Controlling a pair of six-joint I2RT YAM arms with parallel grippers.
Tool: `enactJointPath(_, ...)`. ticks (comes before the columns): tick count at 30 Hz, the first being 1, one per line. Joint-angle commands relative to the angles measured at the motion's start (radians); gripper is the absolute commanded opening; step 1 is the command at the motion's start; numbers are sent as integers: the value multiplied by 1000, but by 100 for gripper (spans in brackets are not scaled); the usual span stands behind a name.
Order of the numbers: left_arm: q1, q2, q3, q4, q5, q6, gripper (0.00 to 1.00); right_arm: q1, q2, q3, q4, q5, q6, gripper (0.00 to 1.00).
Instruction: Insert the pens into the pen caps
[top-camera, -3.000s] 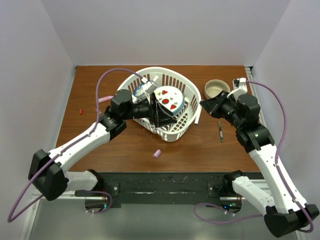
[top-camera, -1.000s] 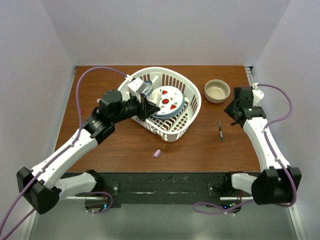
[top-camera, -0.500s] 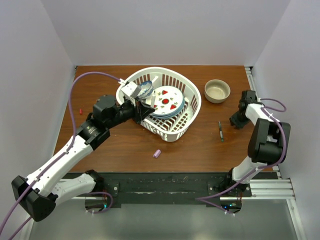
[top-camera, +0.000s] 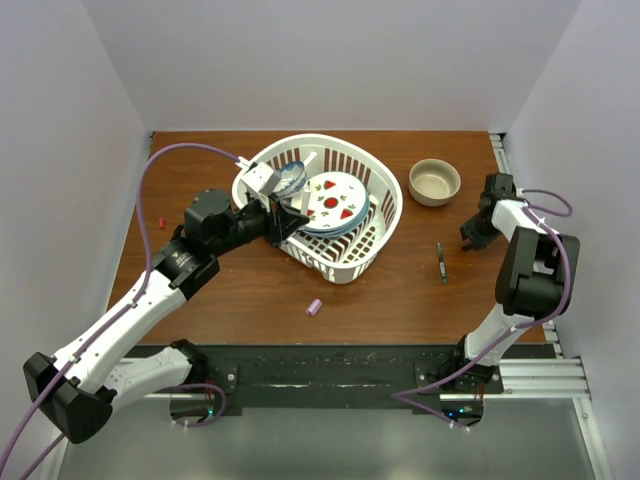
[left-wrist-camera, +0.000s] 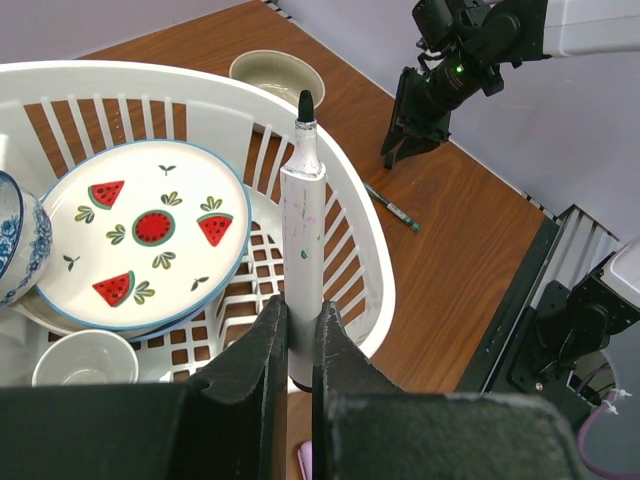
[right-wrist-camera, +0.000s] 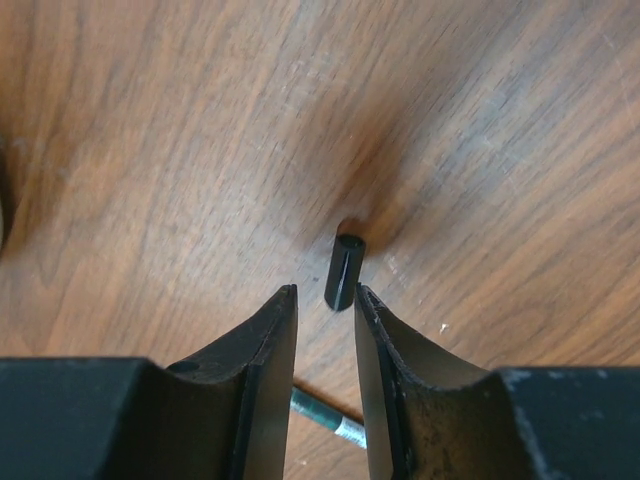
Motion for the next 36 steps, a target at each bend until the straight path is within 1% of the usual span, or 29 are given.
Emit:
enactJointPath(1,11,0,-8,46,14,7,0,-8,18,24,22,11,-5,34)
enactJointPath(13,21,-3,-14,49,11,1,0,-21,61,-1,57,40,-26,34)
enactJointPath(17,28,-2,-15,54,9,-2,0,-24,67,5,43,54,-29,34)
enactJointPath(21,34,-5,-15,57,14,-7,0,-24,84,24,16,57,-29,30)
enactJointPath(30,40,-8,-22,61,11,-10,0,-24,122,45,-19,78,-35,29)
enactJointPath(33,40,-8,-22,63,13,-10,0,-24,134,50,-18,66,-37,26)
enactJointPath(36,41,-9,-22,64,10,-10,0,-24,147,45,-12,58,-38,25)
